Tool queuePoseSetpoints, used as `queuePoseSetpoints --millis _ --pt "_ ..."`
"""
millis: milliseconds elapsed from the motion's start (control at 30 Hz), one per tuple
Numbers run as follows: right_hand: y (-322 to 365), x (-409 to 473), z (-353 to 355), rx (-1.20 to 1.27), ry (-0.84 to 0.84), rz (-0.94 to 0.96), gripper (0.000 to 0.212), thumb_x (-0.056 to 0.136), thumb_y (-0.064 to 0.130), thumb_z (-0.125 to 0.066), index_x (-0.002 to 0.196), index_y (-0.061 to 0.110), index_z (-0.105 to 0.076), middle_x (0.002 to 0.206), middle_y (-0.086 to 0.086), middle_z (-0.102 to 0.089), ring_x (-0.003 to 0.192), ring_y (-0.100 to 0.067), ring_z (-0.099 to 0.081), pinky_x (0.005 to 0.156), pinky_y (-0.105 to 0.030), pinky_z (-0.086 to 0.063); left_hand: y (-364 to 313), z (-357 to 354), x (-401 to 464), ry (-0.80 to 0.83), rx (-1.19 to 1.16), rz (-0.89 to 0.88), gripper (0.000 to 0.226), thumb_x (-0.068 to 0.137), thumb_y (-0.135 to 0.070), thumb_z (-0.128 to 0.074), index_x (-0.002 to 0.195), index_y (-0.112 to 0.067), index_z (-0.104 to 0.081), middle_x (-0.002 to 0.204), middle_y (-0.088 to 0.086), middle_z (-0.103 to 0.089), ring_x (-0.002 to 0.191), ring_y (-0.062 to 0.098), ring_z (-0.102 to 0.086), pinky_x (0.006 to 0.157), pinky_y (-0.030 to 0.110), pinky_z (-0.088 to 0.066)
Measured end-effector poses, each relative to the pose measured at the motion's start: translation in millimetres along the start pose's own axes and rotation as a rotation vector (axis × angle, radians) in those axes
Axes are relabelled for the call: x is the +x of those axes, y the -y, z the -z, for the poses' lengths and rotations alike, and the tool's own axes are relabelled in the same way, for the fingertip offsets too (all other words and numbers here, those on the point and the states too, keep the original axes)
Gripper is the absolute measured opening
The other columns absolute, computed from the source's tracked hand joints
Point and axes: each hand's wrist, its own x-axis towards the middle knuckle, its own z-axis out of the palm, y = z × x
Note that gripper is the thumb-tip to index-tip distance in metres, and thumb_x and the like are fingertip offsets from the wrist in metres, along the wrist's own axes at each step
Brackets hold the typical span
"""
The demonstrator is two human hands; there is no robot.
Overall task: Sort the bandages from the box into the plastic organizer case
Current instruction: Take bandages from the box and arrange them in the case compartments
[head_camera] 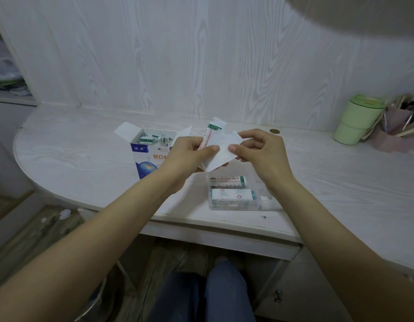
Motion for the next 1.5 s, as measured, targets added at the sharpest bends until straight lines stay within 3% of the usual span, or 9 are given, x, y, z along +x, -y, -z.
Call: queuePoseSetpoints --millis 167,433,533,667,867,1000,1200,1333,1500 --pt "2 0 0 0.029 0.003 0.012 0.019 0.075 0.006 -0.076 0.091 0.014 -0.068 0.076 -0.002 -0.071 0.061 -0.002 -0.064 0.058 -0.014 -0.050 0 0 1 -0.038 -0.021 0.003 0.012 0.088 -0.005 -0.062 0.097 -0.012 -0.065 0.090 0.002 -0.071 0.071 0.008 -0.069 0.071 0.027 -0.059" --pt "-4 3 6 0.092 -0.040 -0.035 0.012 0.082 0.006 -0.071 0.075 0.013 -0.064 0.069 -0.005 -0.062 0.048 -0.007 -0.059 0.050 -0.017 -0.043 0 3 1 -0.072 -0.068 0.050 0.016 0.090 -0.009 -0.061 0.105 -0.003 -0.064 0.091 0.011 -0.070 0.073 0.027 -0.072 0.070 0.033 -0.060" --pt "-5 2 11 0.322 0.028 -0.086 0.006 0.085 0.000 -0.065 0.081 0.003 -0.064 0.071 -0.009 -0.067 0.064 -0.011 -0.069 0.063 -0.017 -0.053 1 7 1 -0.110 -0.047 0.082 0.008 0.092 -0.012 -0.059 0.098 -0.007 -0.063 0.082 0.011 -0.069 0.063 0.024 -0.071 0.063 0.031 -0.058" --pt "-6 0 15 0.415 0.152 -0.153 0.014 0.089 0.009 -0.062 0.077 0.002 -0.066 0.075 -0.008 -0.069 0.073 -0.015 -0.069 0.072 -0.018 -0.054 1 7 4 -0.125 -0.094 0.064 0.008 0.093 -0.011 -0.057 0.096 -0.007 -0.063 0.088 0.013 -0.071 0.074 0.024 -0.072 0.071 0.029 -0.060" --pt "-16 3 19 0.011 0.130 -0.110 0.017 0.076 0.003 -0.075 0.088 0.014 -0.069 0.089 -0.004 -0.071 0.081 -0.010 -0.068 0.076 -0.022 -0.055 4 2 4 -0.121 -0.054 -0.029 0.010 0.094 -0.011 -0.056 0.091 -0.018 -0.063 0.083 0.004 -0.071 0.075 0.012 -0.068 0.075 0.026 -0.058" --pt "-16 4 23 -0.068 0.106 -0.100 0.015 0.077 0.001 -0.074 0.086 0.012 -0.070 0.072 -0.001 -0.066 0.061 0.000 -0.063 0.068 -0.019 -0.057 4 0 4 -0.074 0.027 -0.052 0.011 0.094 -0.013 -0.056 0.089 -0.019 -0.064 0.085 -0.002 -0.070 0.074 0.010 -0.067 0.077 0.028 -0.056" --pt "-23 6 19 -0.149 0.107 -0.135 0.013 0.081 -0.001 -0.071 0.078 0.012 -0.071 0.080 -0.014 -0.070 0.068 -0.015 -0.067 0.058 -0.013 -0.051 10 2 8 -0.090 0.193 -0.143 0.007 0.092 -0.015 -0.058 0.096 -0.019 -0.064 0.093 -0.003 -0.069 0.091 0.011 -0.065 0.079 0.025 -0.054" --pt "-31 4 12 -0.351 0.151 -0.111 0.007 0.080 0.006 -0.072 0.082 0.012 -0.073 0.081 -0.011 -0.068 0.070 -0.015 -0.063 0.059 -0.015 -0.054 15 2 8 -0.096 0.353 -0.156 0.009 0.094 -0.020 -0.055 0.100 -0.018 -0.062 0.091 -0.007 -0.070 0.066 0.001 -0.061 0.053 0.015 -0.043" --pt "-29 6 4 -0.630 0.214 0.003 0.003 0.082 0.015 -0.072 0.083 0.017 -0.073 0.069 0.011 -0.058 0.065 -0.002 -0.052 0.057 -0.008 -0.038 21 -2 9 -0.043 0.506 -0.142 0.014 0.096 -0.018 -0.051 0.105 -0.010 -0.059 0.094 0.000 -0.071 0.052 -0.008 -0.054 0.052 0.006 -0.041"
